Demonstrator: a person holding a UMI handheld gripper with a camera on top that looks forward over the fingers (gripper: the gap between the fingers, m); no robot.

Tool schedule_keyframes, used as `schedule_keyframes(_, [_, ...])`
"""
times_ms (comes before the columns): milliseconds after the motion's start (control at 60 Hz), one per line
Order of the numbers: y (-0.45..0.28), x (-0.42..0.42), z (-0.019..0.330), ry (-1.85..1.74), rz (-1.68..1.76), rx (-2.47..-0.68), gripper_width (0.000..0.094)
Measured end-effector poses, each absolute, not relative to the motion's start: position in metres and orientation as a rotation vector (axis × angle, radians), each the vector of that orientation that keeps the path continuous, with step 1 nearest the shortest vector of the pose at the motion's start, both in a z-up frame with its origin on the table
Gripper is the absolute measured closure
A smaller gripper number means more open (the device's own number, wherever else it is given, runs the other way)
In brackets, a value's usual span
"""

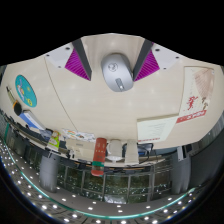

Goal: Arrange mouse

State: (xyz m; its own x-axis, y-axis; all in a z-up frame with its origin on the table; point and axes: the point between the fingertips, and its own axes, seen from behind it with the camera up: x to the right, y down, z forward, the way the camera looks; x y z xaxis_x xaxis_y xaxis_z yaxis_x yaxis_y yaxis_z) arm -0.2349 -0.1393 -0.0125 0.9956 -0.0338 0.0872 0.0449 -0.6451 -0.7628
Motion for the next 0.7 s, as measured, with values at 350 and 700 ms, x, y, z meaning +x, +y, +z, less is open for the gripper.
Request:
schedule_keyframes(350, [-0.118, -0.248, -0.016, -0.058, -0.019, -2.259, 0.0478])
schedule_keyframes(700, [-0.120, -0.243, 0.101, -0.097, 0.134, -2.080, 0.0578])
